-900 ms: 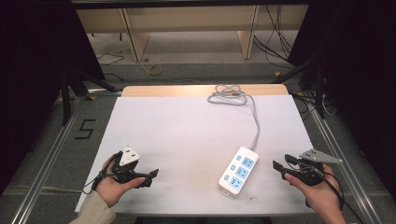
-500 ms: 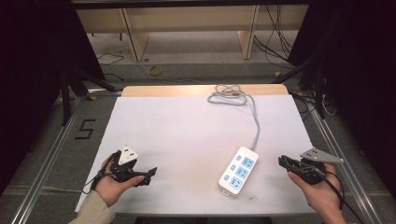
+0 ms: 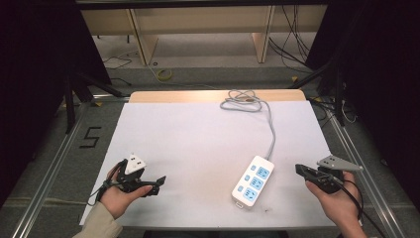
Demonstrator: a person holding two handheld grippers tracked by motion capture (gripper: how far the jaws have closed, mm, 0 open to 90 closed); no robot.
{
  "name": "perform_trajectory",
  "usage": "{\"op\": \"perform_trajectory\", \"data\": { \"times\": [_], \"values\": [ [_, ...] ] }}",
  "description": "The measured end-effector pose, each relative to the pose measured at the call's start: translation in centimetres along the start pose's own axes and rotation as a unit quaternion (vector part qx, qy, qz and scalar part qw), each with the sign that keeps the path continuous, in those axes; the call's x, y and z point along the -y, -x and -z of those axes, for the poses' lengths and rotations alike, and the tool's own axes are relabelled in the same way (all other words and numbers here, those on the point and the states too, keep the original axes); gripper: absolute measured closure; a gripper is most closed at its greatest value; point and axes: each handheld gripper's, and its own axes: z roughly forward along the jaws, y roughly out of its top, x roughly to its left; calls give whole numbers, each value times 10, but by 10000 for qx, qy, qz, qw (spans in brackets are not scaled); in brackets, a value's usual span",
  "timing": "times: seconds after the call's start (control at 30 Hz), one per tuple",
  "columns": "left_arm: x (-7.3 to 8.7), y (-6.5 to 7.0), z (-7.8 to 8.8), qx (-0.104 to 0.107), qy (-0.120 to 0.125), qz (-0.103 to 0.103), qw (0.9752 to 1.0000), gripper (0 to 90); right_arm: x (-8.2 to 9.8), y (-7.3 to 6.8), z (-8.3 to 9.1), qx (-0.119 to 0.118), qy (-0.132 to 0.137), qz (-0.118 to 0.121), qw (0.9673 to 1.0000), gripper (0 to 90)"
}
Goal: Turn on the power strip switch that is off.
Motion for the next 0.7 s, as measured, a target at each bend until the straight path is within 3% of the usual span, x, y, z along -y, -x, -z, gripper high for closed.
{"op": "perform_trajectory", "data": {
  "times": [0.7],
  "values": [
    [-1,0,-1,-20,27,33,10000,97,-8,-11,-7,-126,-40,121,9998,900]
  ]
}}
